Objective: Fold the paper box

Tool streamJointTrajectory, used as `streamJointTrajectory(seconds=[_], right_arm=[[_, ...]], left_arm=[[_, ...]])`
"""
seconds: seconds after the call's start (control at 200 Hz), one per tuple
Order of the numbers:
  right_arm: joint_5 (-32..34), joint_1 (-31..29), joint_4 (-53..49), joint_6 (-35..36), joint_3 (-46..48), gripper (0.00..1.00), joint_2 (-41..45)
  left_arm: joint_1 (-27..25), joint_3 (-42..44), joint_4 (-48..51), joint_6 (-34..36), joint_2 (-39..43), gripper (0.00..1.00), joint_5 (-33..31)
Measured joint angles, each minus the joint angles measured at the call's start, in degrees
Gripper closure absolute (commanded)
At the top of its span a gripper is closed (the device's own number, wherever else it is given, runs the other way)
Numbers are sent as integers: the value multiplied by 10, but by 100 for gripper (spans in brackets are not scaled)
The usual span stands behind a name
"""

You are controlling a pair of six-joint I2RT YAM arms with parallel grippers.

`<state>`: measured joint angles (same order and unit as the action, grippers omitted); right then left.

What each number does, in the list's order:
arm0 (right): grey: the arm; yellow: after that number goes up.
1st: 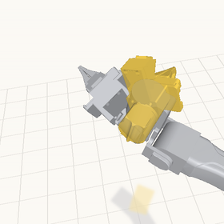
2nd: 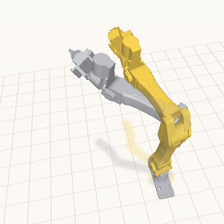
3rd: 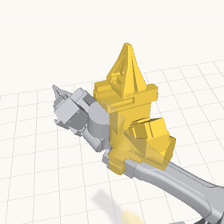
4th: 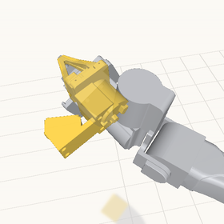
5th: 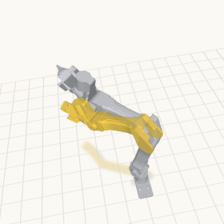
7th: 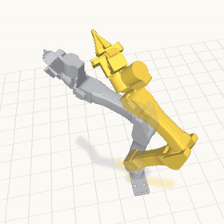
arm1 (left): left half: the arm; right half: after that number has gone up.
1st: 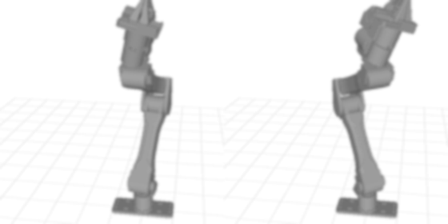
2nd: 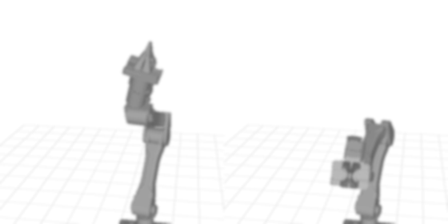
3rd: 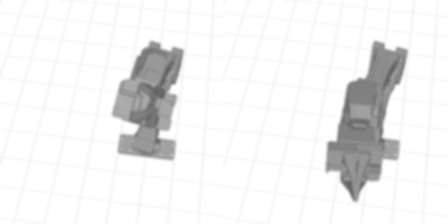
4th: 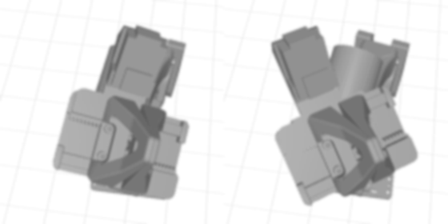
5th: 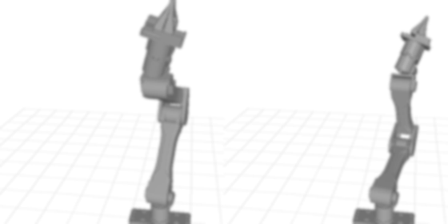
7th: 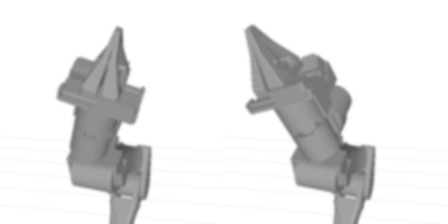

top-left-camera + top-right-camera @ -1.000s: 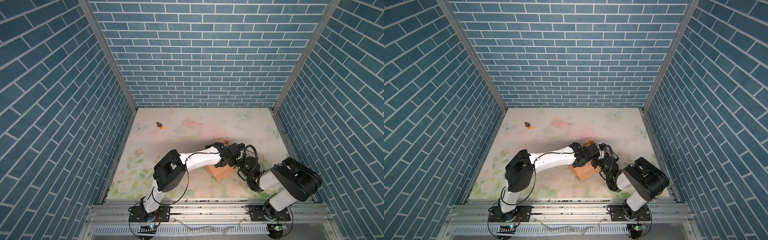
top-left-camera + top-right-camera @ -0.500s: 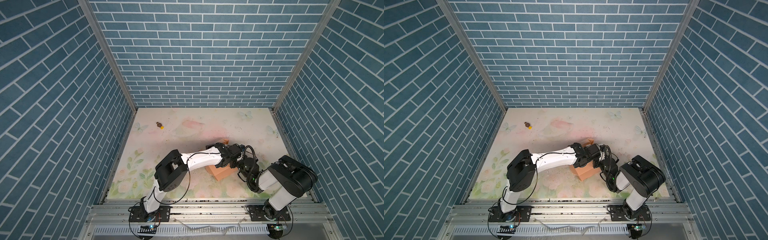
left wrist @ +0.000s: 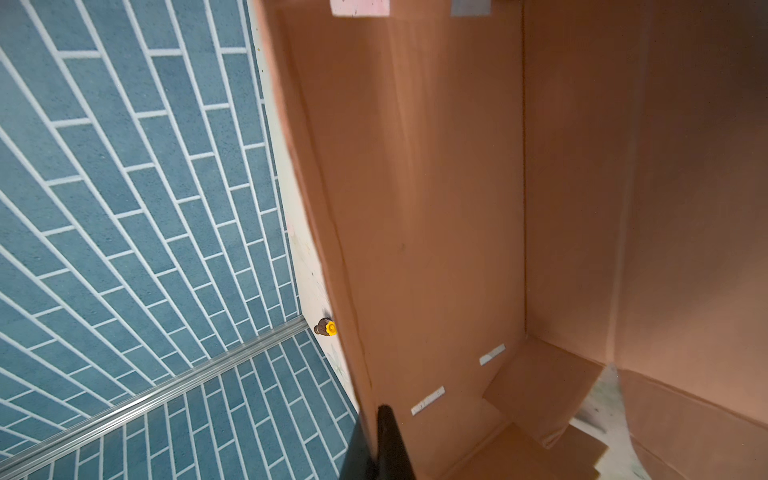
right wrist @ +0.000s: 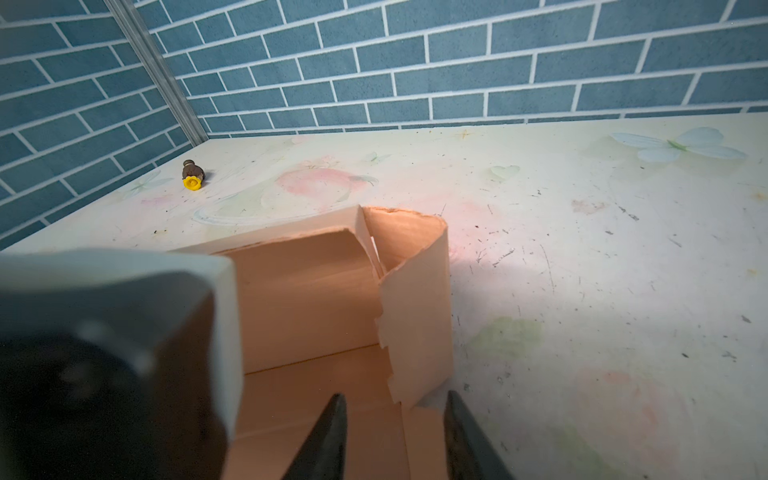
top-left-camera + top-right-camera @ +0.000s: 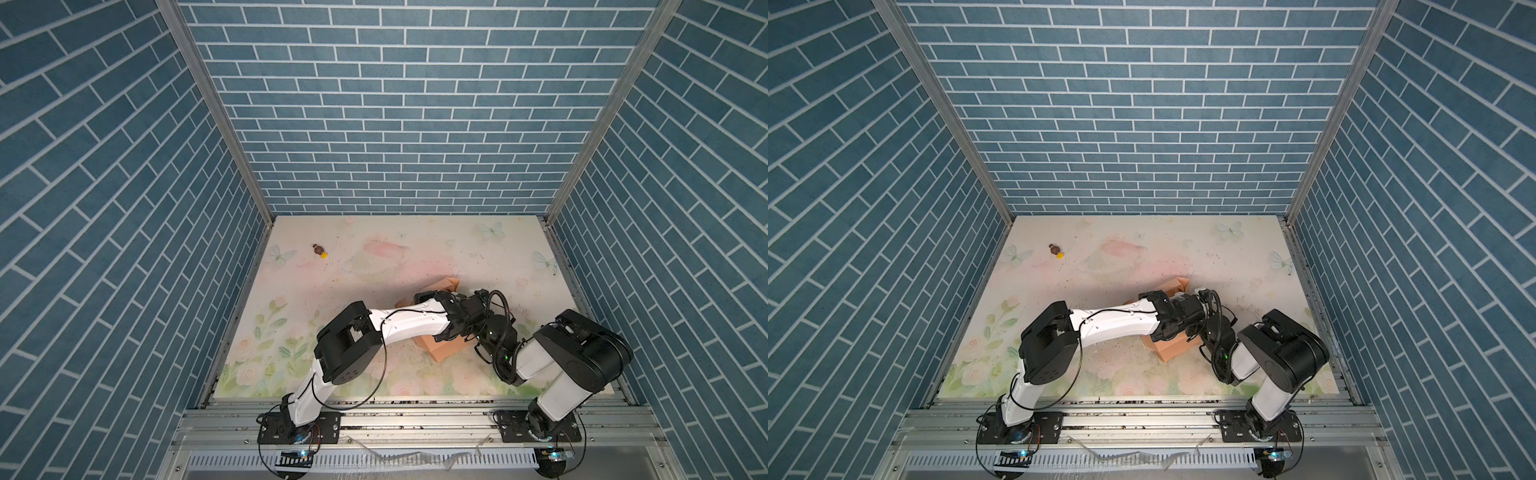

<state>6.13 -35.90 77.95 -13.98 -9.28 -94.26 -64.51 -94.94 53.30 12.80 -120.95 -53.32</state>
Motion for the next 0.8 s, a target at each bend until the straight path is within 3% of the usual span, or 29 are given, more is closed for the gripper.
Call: streamJointTrajectory(seconds=[0.225, 0.43, 0.8], right_arm=[[-81, 70, -59, 8, 3, 44, 68], [-129, 97, -77, 14, -10, 44, 32], [-109, 153, -35, 0, -22, 46, -29]], left_arm=[[-2, 2, -5, 5, 0, 94, -7], [-3, 12, -13, 14, 1, 94, -15], [-3, 21, -24, 23, 3, 94, -24]])
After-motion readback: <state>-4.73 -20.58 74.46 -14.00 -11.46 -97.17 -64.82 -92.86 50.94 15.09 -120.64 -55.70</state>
